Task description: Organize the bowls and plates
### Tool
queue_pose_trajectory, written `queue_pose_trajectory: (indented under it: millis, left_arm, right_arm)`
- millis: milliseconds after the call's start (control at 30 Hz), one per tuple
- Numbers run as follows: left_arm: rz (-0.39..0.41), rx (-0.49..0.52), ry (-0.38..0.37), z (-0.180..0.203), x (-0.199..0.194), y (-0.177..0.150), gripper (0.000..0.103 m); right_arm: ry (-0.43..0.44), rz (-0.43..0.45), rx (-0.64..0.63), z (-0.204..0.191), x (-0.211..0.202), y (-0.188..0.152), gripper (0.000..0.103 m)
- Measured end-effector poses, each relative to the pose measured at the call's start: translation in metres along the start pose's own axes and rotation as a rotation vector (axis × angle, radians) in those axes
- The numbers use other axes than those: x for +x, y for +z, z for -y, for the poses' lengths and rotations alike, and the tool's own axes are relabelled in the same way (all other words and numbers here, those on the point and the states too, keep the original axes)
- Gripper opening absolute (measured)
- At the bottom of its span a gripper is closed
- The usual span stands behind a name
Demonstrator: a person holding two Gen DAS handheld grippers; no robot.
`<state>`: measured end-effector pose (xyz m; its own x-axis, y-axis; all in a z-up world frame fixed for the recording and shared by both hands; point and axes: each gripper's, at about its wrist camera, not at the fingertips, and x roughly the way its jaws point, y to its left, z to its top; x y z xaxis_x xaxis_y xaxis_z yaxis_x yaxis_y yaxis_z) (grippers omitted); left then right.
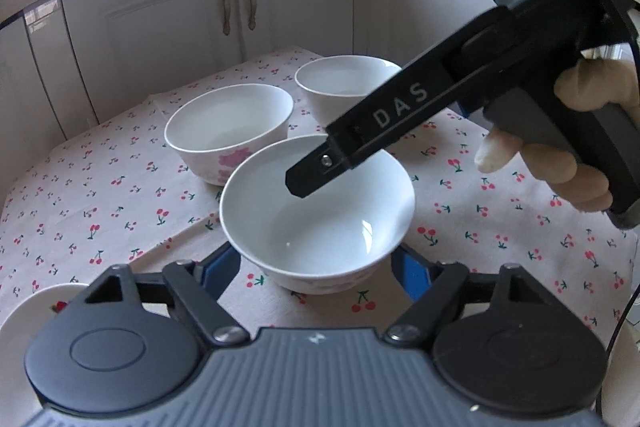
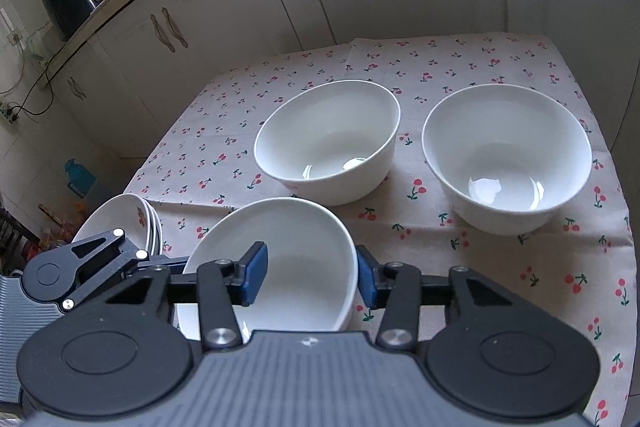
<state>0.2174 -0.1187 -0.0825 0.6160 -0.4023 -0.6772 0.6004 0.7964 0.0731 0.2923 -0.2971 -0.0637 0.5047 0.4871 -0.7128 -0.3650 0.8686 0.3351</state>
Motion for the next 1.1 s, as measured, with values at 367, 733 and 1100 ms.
queue_pose_trajectory:
  millis: [367, 733, 1100]
  left_arm:
    - [0.003, 0.028, -0.023, 0.004, -0.011, 0.004, 0.082]
    - [-0.010, 0.051, -0.065, 0.021, -0.049, -0.017, 0.082]
    - [-0.037, 0.041, -0.080, 0.027, -0.068, -0.039, 0.082]
  right_arm:
    - [-0.020, -0.005, 0.011, -0.007, -0.014, -0.003, 0.052]
    - [-0.021, -0.037, -0.004, -0.035, -0.046, -0.034, 0.052]
    - [-0.009, -0.073, -0.003, -0.053, -0.050, -0.059, 0.052]
